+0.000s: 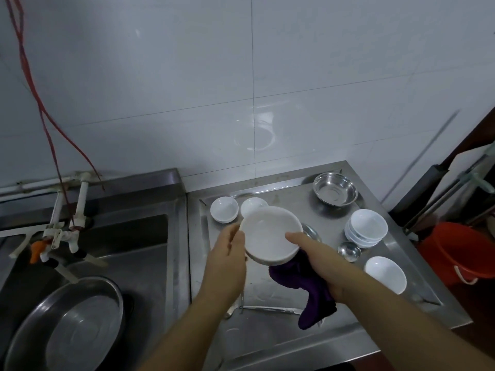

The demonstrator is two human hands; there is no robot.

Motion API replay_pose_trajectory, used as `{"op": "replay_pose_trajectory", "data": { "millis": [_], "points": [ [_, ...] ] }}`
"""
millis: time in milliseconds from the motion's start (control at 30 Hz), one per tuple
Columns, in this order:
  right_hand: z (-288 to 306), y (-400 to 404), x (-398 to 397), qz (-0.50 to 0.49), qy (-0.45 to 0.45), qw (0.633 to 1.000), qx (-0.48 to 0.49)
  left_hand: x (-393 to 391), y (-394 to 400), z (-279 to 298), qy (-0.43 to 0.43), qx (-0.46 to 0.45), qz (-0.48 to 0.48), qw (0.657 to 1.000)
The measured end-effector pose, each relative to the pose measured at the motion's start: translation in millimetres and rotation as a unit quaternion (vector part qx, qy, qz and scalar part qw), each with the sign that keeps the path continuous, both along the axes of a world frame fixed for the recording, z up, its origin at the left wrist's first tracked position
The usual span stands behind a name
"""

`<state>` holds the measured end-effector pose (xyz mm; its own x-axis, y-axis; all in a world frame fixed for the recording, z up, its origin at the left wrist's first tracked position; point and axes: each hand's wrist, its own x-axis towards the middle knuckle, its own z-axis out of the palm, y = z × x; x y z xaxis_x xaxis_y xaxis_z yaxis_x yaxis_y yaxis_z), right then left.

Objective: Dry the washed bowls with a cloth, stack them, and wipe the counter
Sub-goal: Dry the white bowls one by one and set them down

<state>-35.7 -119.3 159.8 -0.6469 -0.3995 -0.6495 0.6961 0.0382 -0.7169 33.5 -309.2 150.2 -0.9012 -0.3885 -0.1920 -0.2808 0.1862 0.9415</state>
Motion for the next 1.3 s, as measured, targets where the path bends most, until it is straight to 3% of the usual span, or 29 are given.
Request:
{"op": "replay_pose_trajectory", "data": {
  "millis": [100,167,367,767,867,1033,1300],
  "points": [
    [-6,16,-3,-0.010,0.013,1.000,0.003,-9,8,-6,-0.039,0.174,0.023,0.984],
    [-9,27,-4,-0.014,0.028,0.999,0.014,-15,16,-10,-0.045,0.217,0.020,0.975],
    [-27,75,-13,-0.044,0.073,0.993,0.077,-37,55,-25,-0.074,0.231,0.001,0.970],
    [-74,238,-65,-0.152,0.034,0.983,0.093,-97,194,-52,-0.135,0.221,-0.014,0.966],
    [-85,278,-83,-0.178,0.060,0.973,0.137,-110,230,-66,-0.158,0.223,-0.005,0.962],
    [-108,332,-108,-0.110,0.120,0.961,0.224,-124,284,-88,-0.195,0.238,-0.001,0.951],
    [-156,384,-122,-0.018,0.047,0.979,0.195,-136,328,-125,-0.263,0.260,0.000,0.929]
  ]
}}
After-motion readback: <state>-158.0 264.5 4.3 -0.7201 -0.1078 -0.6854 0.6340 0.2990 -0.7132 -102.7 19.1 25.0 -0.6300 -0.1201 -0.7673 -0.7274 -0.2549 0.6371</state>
